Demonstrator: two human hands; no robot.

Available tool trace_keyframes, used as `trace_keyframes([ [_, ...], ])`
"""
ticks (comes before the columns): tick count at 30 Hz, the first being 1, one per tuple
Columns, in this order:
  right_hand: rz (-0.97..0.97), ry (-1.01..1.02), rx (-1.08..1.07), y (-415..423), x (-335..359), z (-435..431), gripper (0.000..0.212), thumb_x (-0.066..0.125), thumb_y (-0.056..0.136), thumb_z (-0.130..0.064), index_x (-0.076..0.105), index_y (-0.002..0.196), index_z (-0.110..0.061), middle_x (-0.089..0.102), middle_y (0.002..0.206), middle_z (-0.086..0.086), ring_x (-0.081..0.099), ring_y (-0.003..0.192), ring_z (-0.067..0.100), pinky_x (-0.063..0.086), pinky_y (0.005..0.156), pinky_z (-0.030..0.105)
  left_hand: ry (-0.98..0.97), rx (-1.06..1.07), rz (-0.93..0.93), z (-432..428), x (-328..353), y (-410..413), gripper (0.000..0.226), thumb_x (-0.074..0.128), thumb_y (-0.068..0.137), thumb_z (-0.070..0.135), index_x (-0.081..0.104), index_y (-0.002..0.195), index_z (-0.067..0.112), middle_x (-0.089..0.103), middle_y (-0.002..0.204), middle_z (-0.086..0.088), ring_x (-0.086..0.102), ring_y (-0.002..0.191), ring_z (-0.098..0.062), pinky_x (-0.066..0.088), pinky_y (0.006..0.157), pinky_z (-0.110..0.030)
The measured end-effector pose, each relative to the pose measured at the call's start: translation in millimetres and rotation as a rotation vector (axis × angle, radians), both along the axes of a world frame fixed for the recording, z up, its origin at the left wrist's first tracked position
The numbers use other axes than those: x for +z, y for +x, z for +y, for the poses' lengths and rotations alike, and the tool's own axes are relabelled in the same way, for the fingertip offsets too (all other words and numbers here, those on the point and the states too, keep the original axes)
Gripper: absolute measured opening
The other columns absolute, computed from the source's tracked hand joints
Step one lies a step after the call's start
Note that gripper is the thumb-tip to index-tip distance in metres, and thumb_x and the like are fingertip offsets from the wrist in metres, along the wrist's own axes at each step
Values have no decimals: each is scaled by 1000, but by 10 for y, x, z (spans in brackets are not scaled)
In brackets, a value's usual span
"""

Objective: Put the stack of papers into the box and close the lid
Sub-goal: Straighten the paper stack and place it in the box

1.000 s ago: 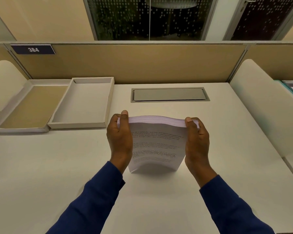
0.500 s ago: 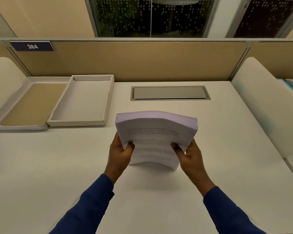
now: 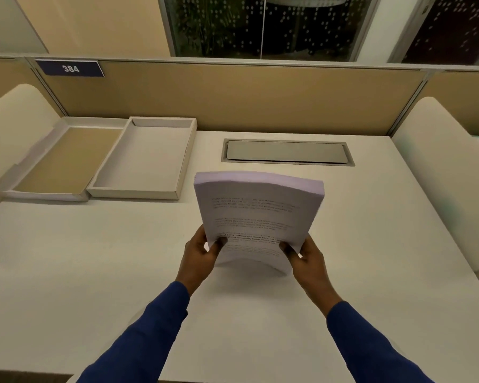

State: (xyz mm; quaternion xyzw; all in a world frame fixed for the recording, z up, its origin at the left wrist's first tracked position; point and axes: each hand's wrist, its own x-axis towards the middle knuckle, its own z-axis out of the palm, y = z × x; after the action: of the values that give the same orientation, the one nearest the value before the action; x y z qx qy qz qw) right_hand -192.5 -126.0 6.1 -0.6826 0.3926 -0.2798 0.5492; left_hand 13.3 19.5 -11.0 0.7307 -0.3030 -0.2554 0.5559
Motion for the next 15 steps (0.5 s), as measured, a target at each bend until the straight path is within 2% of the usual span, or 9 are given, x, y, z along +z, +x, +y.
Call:
trace_keyframes([
  [2,-6,-17,42,63,54,-26,39,66,98,-29,55,115,-62,70,114,-27,68,106,-1,58,80,17,-21,19,-7,-7,2,56,34,66,99,26,59,132,31,71,114,24,67,109,2,59,82,-15],
  [4,-15,-2,77,166,83,-52,28,65,99,-33,58,120,-49,72,115,-20,71,104,5,62,81,26,-33,28,20,9,19,154,30,66,99,28,59,128,30,72,114,22,71,105,-4,61,78,-19],
  [6,-37,25,88,328,128,-63,26,66,98,-34,59,123,-39,73,115,-17,73,101,9,64,78,31,-31,33,45,60,30,293,26,66,99,31,58,123,32,72,113,21,73,101,-7,63,73,-24],
  [12,-59,144,55,1150,264,24,27,68,97,-33,61,123,-38,75,113,-13,76,96,14,64,75,32,-19,31,144,235,174,1075,30,70,90,42,59,118,43,75,113,16,77,98,-12,65,75,-33],
  [15,-67,217,21,1696,293,67,30,70,96,-31,63,125,-31,76,114,-9,77,96,16,64,79,37,-9,51,254,280,268,1627,29,73,91,31,62,118,34,78,114,8,78,99,-18,65,80,-39],
])
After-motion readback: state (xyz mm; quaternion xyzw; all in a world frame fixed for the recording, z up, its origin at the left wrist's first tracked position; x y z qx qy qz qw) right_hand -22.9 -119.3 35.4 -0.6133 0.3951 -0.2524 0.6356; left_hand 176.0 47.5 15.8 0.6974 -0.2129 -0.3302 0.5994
